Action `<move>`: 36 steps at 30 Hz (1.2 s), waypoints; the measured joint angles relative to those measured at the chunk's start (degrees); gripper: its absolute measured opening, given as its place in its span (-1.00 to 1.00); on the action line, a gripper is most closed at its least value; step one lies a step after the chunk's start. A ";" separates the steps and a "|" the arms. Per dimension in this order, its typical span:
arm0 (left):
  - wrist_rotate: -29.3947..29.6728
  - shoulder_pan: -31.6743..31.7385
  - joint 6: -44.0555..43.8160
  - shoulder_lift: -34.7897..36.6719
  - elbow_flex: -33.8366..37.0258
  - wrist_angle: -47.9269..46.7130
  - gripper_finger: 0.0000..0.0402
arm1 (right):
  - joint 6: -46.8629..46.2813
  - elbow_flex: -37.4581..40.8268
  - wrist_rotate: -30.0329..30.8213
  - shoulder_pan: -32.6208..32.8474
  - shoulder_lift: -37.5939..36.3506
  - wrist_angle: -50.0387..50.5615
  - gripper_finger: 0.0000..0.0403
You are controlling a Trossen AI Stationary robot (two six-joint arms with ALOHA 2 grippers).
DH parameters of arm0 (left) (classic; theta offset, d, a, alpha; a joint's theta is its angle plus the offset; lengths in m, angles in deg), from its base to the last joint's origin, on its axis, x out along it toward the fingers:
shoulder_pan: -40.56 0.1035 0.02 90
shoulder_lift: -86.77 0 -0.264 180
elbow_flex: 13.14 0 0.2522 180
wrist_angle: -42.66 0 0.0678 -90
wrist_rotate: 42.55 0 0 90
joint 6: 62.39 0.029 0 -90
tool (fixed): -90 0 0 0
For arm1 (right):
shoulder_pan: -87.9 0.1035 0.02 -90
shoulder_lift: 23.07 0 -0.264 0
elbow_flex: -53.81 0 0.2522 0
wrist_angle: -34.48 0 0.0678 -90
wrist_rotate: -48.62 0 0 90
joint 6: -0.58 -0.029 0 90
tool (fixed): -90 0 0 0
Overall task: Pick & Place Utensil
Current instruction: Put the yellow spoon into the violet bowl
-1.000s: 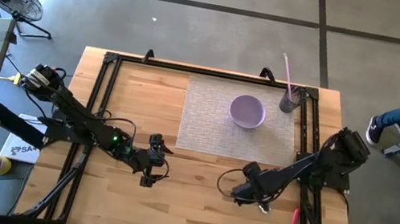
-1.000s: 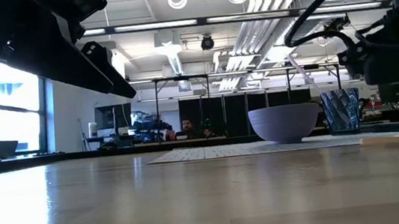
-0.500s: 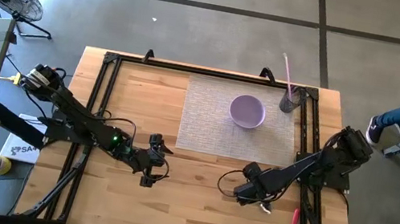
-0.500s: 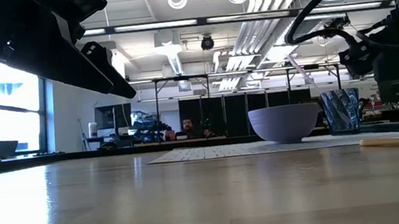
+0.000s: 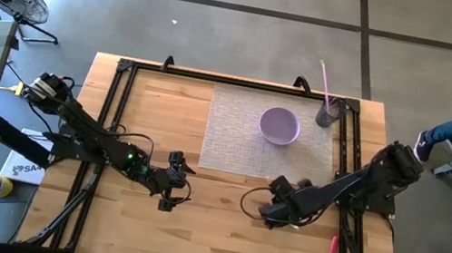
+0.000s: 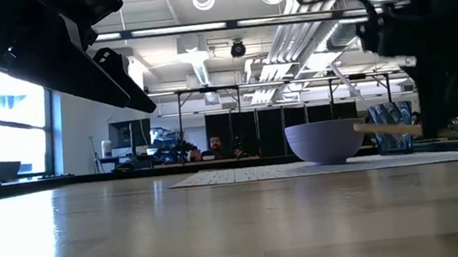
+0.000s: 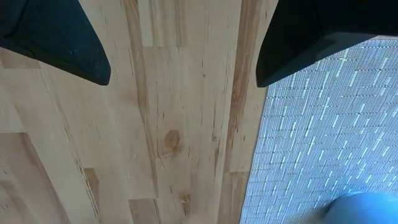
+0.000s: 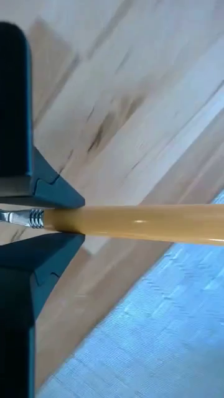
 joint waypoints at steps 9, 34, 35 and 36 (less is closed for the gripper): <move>0.00 0.00 0.00 0.00 0.00 0.00 0.98 | 12.26 -7.78 17.03 -7.57 -4.13 1.11 -0.79; 0.00 -0.01 -0.01 0.00 0.00 0.02 0.98 | 53.23 -7.43 23.44 -43.53 -4.98 -25.12 -0.91; 0.00 -0.01 0.00 0.00 0.00 0.00 0.98 | 53.23 -6.11 23.25 -43.79 -4.96 -25.58 -0.91; 0.00 0.00 0.00 0.00 0.00 -0.03 0.98 | 53.22 -4.70 23.26 -43.94 -4.96 -26.28 -0.91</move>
